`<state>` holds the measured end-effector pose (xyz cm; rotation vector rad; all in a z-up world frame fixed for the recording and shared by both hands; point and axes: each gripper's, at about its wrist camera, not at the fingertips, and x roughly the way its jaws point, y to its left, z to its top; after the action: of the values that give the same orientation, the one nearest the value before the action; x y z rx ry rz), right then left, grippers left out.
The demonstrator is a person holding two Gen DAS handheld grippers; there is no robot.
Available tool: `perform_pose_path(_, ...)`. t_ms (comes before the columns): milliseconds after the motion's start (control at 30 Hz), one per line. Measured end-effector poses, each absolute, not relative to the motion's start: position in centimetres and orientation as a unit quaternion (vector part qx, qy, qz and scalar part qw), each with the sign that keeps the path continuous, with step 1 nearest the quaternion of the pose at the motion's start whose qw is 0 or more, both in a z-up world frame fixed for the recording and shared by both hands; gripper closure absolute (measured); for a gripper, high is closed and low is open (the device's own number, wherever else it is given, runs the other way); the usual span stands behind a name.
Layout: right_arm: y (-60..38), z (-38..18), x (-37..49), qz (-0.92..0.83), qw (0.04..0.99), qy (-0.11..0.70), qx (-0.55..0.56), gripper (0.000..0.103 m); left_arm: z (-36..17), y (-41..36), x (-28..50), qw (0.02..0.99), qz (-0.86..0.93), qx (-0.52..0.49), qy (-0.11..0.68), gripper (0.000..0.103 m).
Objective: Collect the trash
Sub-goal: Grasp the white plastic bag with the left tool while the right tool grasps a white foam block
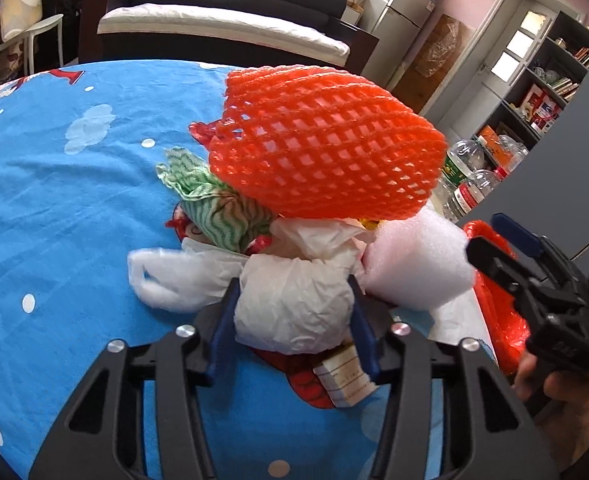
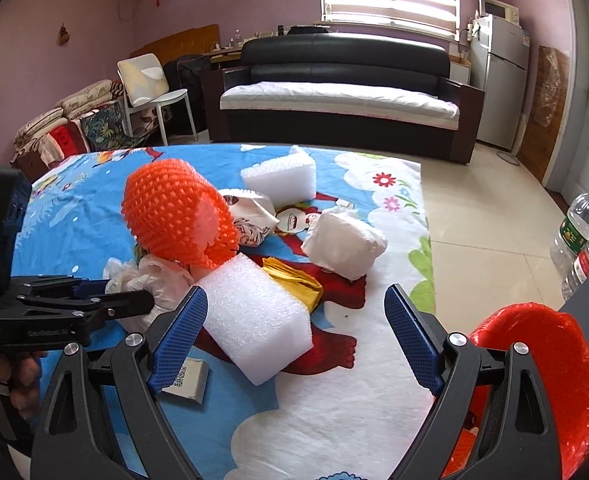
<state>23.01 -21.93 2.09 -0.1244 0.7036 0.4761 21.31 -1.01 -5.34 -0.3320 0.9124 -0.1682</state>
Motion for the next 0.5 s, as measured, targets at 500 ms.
perform_pose_path(500, -18.8, 0.3, 22.9, 0.252, 0.896, 0.353, -0.098, 0.018, -4.2, 1.1, 20.5, 0.887, -0.059, -0.182, 0.420, 0.064)
